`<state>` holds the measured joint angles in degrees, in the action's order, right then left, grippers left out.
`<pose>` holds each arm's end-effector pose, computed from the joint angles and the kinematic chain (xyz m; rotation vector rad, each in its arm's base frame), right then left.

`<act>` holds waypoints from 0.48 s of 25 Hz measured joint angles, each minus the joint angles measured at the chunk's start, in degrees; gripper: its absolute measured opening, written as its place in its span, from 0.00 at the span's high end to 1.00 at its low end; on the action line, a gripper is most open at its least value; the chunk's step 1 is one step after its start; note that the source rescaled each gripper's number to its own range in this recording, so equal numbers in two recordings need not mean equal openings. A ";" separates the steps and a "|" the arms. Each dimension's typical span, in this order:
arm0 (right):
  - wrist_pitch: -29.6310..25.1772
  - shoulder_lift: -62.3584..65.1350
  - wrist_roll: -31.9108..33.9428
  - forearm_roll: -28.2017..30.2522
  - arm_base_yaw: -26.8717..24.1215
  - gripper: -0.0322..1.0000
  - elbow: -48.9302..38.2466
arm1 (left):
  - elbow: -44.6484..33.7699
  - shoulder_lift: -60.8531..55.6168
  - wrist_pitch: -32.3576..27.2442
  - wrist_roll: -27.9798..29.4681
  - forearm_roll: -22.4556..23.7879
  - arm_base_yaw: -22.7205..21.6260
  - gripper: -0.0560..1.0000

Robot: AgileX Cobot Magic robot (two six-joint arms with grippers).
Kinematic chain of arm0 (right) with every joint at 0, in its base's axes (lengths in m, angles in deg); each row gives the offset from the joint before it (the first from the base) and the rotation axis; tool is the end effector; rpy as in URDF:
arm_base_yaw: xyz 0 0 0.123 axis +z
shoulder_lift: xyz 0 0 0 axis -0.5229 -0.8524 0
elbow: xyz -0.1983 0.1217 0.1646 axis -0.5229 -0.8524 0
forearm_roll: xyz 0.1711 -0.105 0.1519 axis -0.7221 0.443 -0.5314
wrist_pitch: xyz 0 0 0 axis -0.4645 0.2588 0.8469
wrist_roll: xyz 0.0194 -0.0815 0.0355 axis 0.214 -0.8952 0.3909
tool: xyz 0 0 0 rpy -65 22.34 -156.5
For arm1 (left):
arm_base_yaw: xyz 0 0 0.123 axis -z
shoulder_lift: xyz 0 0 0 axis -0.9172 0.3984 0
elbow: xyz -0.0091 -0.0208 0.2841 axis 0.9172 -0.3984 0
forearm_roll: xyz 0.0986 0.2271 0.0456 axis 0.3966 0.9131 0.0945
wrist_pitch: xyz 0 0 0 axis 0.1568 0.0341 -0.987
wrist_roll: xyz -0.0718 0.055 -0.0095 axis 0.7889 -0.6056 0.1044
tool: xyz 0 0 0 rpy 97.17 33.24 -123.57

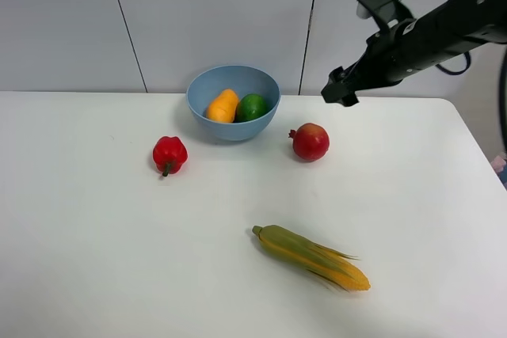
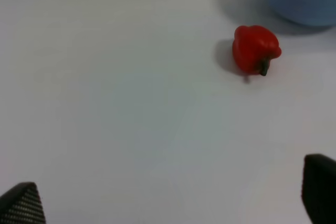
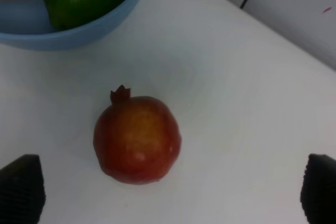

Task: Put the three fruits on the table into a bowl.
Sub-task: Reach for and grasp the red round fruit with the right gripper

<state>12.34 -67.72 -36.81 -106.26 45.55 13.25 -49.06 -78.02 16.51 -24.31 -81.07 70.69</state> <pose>0.3488 0.1006 0.2570 -0.7698 2.3024 0.1280 -0.0061 0.0026 0.2799 0.0352 2.0206 -0.0393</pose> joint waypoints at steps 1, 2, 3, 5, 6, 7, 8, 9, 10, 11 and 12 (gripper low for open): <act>0.70 -1.82 -0.21 -0.91 0.00 0.01 0.00 | 0.00 0.00 0.00 0.00 0.00 0.00 0.01; 1.26 -3.94 -0.42 -1.21 0.00 0.01 0.00 | 0.00 0.00 0.00 0.00 0.00 0.00 0.01; 1.83 -5.94 -0.62 -1.35 0.00 0.00 0.00 | 0.00 0.00 0.00 0.00 0.00 0.00 0.01; 3.43 -9.38 -1.23 -1.96 0.00 0.00 0.00 | 0.00 0.00 0.00 0.00 0.00 0.00 0.01; 4.56 -11.14 -1.28 -2.42 0.00 0.00 0.02 | 0.00 0.00 0.00 0.00 0.00 0.00 0.01; 5.59 -12.82 -1.28 -2.60 0.05 0.00 0.08 | 0.00 0.00 0.00 0.00 0.00 0.00 0.01; 5.85 -14.23 -1.28 -2.79 0.19 0.00 0.54 | 0.00 0.00 0.00 0.00 0.00 0.00 0.01; 6.01 -15.77 -1.28 -2.93 0.49 0.00 1.15 | 0.00 0.00 0.00 0.00 0.00 0.00 0.01; 6.17 -17.18 -1.28 -3.19 0.98 0.00 1.80 | 0.00 0.00 0.00 0.00 0.00 0.00 0.01; 6.29 -18.39 -1.28 -3.47 1.55 0.00 2.75 | 0.00 0.00 0.00 0.00 0.00 0.00 0.01; 6.42 -19.28 -1.28 -3.64 1.97 0.00 3.83 | 0.00 0.00 0.00 0.00 0.00 0.00 0.01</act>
<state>18.76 -87.00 -38.09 -109.90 47.51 17.08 -49.06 -78.02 16.51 -24.31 -81.07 70.69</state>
